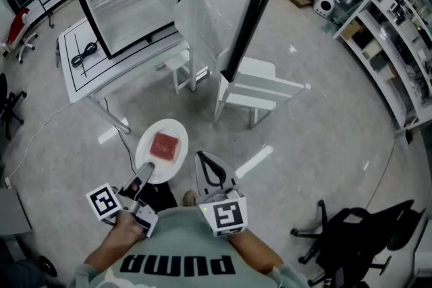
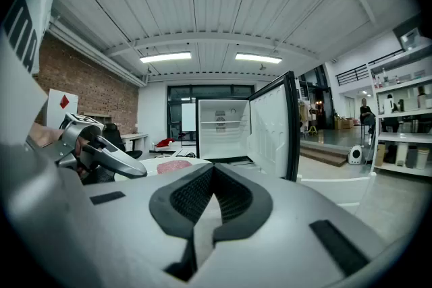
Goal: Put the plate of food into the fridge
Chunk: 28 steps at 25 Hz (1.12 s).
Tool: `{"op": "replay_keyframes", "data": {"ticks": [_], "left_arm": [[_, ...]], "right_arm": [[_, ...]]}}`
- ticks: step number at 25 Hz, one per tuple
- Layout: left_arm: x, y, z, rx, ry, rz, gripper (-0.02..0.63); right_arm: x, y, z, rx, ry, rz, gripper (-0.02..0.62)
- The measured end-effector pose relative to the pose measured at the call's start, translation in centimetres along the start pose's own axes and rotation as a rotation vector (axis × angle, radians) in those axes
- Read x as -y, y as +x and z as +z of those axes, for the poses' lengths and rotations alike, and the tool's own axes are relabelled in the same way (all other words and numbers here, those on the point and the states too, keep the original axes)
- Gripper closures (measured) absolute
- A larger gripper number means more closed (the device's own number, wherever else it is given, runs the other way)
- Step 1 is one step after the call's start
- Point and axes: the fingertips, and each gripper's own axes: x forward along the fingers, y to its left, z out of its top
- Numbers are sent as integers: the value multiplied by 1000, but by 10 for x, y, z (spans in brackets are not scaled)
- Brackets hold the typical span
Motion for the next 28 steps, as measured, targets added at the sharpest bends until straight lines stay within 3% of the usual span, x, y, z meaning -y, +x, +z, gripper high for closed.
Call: {"op": "replay_keyframes", "data": {"ticks": [28], "left_arm": [[-4, -13, 24, 43, -10, 3, 561]], "right_arm": [[-17, 22, 4, 2, 41, 33, 591]]}}
